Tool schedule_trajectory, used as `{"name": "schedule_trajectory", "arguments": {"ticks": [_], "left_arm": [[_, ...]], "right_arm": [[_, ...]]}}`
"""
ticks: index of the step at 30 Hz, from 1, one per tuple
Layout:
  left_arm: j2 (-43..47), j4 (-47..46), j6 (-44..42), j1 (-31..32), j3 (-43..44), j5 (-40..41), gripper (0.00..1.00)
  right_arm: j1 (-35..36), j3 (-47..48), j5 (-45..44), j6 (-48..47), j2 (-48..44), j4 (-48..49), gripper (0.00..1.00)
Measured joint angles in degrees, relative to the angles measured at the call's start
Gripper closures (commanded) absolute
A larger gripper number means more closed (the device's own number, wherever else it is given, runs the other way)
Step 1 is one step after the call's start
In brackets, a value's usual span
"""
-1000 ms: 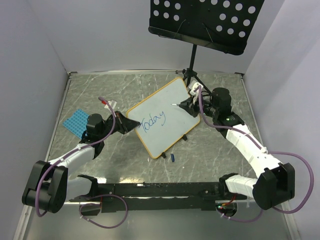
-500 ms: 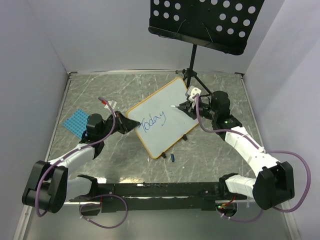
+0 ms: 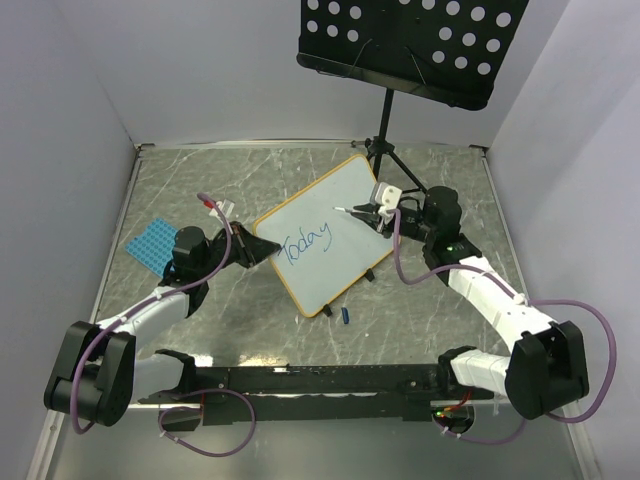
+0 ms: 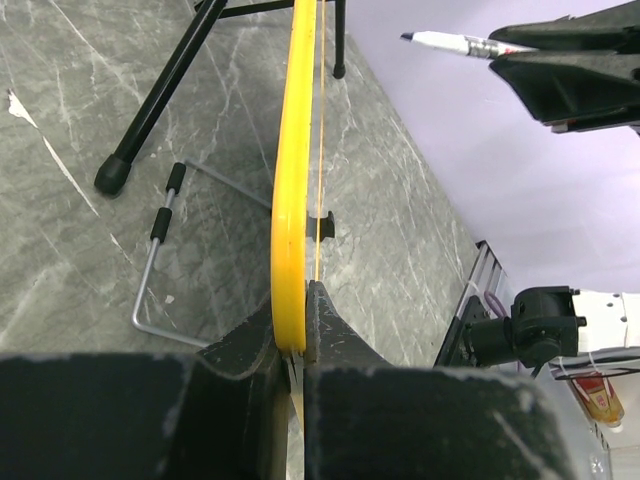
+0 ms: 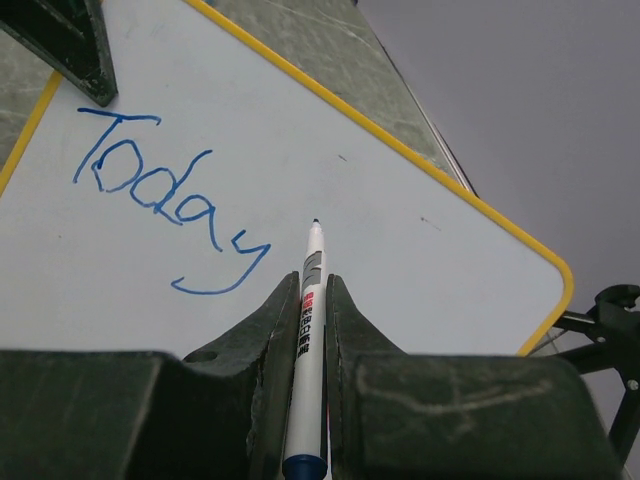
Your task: Write a sentence on the whiteboard
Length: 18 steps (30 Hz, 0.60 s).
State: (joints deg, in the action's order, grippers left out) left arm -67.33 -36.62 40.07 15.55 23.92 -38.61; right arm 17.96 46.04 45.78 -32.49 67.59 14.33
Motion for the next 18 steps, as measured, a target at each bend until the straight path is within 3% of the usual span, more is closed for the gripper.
{"name": "schedule_trajectory", "arguments": {"ticks": [18], "left_arm": [[-0.2,0.9,-1.2,0.0,0.8,-0.9,0.99]], "right_arm": [[0.0,-4.3,-2.0,-0.2,5.1,10.0,1.00]]}}
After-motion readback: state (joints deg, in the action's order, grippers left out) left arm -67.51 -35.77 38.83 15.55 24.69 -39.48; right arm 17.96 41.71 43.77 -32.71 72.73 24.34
